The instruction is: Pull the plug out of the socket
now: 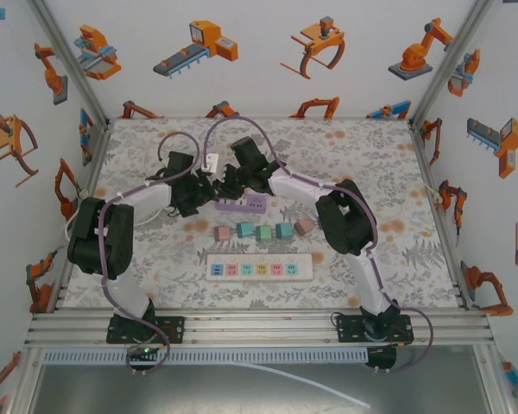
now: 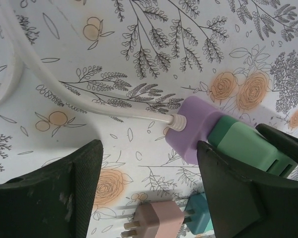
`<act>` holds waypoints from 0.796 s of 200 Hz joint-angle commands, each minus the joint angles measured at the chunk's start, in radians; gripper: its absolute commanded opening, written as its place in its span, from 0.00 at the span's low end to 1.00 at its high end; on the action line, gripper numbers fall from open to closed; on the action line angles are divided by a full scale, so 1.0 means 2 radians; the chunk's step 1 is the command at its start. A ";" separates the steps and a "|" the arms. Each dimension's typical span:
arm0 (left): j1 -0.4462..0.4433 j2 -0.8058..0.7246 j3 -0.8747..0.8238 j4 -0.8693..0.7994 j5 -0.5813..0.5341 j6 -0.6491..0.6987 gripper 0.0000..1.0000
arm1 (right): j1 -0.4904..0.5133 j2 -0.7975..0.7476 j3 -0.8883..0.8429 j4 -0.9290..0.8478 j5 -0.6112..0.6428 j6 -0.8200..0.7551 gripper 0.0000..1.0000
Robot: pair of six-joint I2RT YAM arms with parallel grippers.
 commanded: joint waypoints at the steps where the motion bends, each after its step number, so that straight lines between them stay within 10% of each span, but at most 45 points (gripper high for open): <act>1: -0.007 0.031 -0.008 -0.054 -0.023 0.014 0.69 | 0.000 -0.015 -0.003 0.027 -0.007 -0.004 0.36; 159: -0.013 0.047 -0.002 -0.087 -0.069 0.009 0.66 | -0.014 -0.050 -0.040 0.081 -0.034 0.017 0.26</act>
